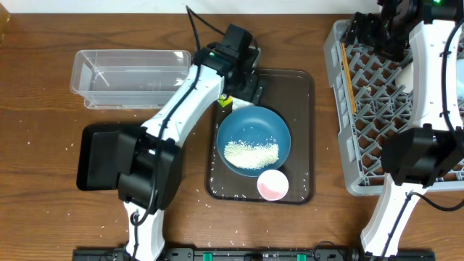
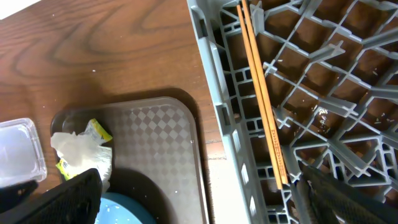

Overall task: Sort waste into correct bins and load items into the dishwasher rack
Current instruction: 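Reach the left gripper to the tray and grasp the white tissue, then carry the tissue to the clear plastic bin and release it, then move the left gripper back to the tray and grasp the yellow wrapper, then drop the yellow wrapper into the clear bin and withdraw left gripper, then reach the right gripper to the tray and grasp the pink cup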

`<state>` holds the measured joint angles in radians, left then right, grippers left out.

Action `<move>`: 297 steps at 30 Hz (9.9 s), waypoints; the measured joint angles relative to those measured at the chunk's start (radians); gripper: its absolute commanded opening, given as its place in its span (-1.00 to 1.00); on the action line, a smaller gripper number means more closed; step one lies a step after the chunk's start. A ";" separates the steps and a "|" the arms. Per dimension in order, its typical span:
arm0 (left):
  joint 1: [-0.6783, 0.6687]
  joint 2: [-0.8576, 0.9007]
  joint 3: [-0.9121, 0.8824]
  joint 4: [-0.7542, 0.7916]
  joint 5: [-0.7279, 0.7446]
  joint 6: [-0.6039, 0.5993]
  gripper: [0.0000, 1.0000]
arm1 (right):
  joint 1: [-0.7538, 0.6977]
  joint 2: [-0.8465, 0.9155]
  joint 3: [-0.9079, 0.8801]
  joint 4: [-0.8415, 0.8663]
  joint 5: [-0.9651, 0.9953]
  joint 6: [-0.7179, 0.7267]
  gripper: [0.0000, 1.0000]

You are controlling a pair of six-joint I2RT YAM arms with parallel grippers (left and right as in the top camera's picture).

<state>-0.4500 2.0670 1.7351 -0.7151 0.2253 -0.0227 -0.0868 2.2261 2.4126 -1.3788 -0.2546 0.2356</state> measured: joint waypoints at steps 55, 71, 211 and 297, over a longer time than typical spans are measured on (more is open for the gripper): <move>-0.043 -0.193 -0.001 0.043 -0.232 -0.243 -0.88 | 0.001 0.000 0.000 0.000 0.000 0.000 0.99; 0.270 -0.208 -0.001 0.099 -0.389 -0.242 -0.50 | 0.001 0.000 0.000 0.000 0.000 0.000 0.98; 0.568 -0.342 -0.052 -0.086 -0.386 -0.526 0.68 | 0.010 0.000 0.000 0.000 0.000 0.002 0.98; 0.829 -0.393 -0.052 -0.276 -0.389 -0.467 0.77 | 0.761 -0.670 -0.998 0.060 0.081 -0.148 0.42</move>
<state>0.3790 1.6737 1.6833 -0.9909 -0.1642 -0.4892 0.6743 1.5562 1.4151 -1.3186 -0.1734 0.0872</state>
